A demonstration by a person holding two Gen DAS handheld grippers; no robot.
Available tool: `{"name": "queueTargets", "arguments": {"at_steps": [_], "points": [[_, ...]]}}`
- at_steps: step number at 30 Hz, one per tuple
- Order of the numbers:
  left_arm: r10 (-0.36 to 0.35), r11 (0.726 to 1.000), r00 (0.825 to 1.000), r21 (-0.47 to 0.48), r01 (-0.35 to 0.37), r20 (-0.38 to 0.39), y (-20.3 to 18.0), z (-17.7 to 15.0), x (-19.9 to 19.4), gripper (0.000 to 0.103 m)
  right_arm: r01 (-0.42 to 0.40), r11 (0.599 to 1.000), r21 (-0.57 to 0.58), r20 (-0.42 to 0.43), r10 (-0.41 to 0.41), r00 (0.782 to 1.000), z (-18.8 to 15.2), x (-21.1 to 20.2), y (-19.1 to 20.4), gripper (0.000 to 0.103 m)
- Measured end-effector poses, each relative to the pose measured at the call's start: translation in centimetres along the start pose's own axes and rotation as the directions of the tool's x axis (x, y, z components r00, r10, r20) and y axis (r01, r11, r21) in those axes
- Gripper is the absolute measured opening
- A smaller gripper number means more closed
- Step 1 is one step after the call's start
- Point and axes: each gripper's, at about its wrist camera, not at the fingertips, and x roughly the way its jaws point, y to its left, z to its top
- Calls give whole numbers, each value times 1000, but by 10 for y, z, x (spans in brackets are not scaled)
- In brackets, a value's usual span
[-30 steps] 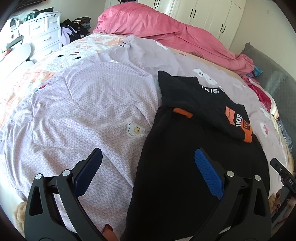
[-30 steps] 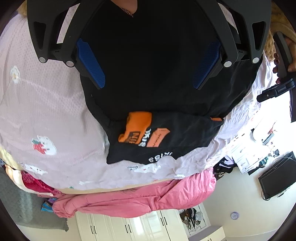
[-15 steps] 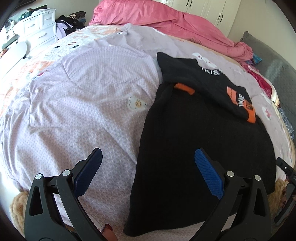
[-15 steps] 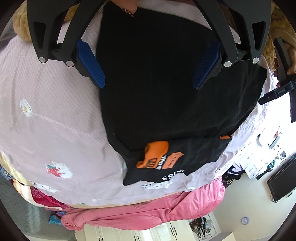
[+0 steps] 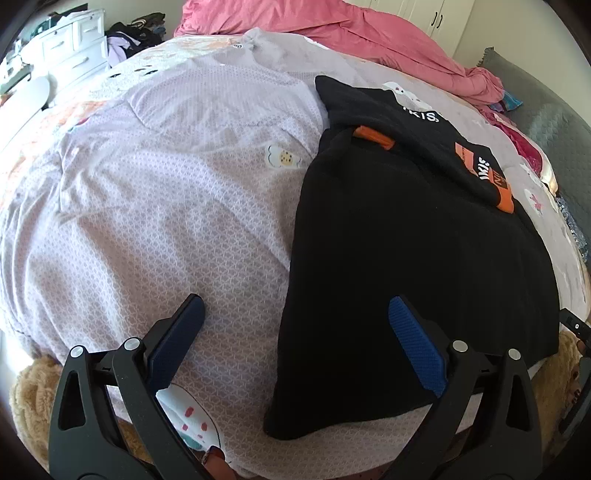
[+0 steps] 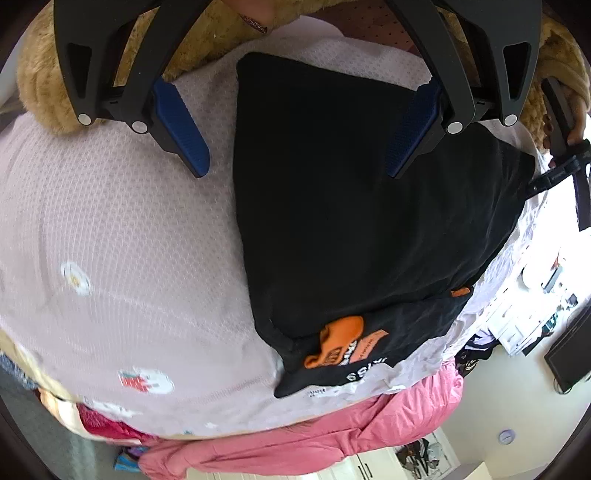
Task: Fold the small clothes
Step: 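Grasp the shirt hem with the right tool while the left tool grasps it too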
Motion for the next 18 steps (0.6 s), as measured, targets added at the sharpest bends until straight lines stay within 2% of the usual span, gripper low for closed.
{"name": "queueTargets", "arguments": {"at_steps": [5, 7, 9, 11, 12, 15, 18], "points": [[-8, 1000, 1000, -6, 8, -3, 2, -3, -2, 94, -31, 999, 25, -12, 31, 999, -3, 3, -4, 95], [-11, 1000, 1000, -4, 11, -6, 3, -5, -3, 94, -54, 998, 21, -14, 54, 998, -4, 3, -2, 90], [-14, 1000, 1000, -6, 14, -9, 4, -6, -3, 94, -65, 998, -1, -17, 65, 998, -4, 2, 4, 82], [-22, 1000, 1000, -12, 22, -13, 6, -8, -3, 94, -83, 996, -34, -22, 82, 996, -5, 2, 10, 71], [-26, 1000, 1000, -16, 26, -15, 7, -8, -3, 94, -91, 995, -46, -24, 90, 996, -6, 2, 12, 59], [-39, 999, 999, -31, 39, -16, 10, -9, -4, 94, -77, 992, -100, -14, 76, 997, -7, 0, 18, 45], [-49, 998, 999, -39, 49, -17, 11, -10, -6, 94, -86, 994, -74, -12, 85, 996, -6, -1, 10, 35]]}}
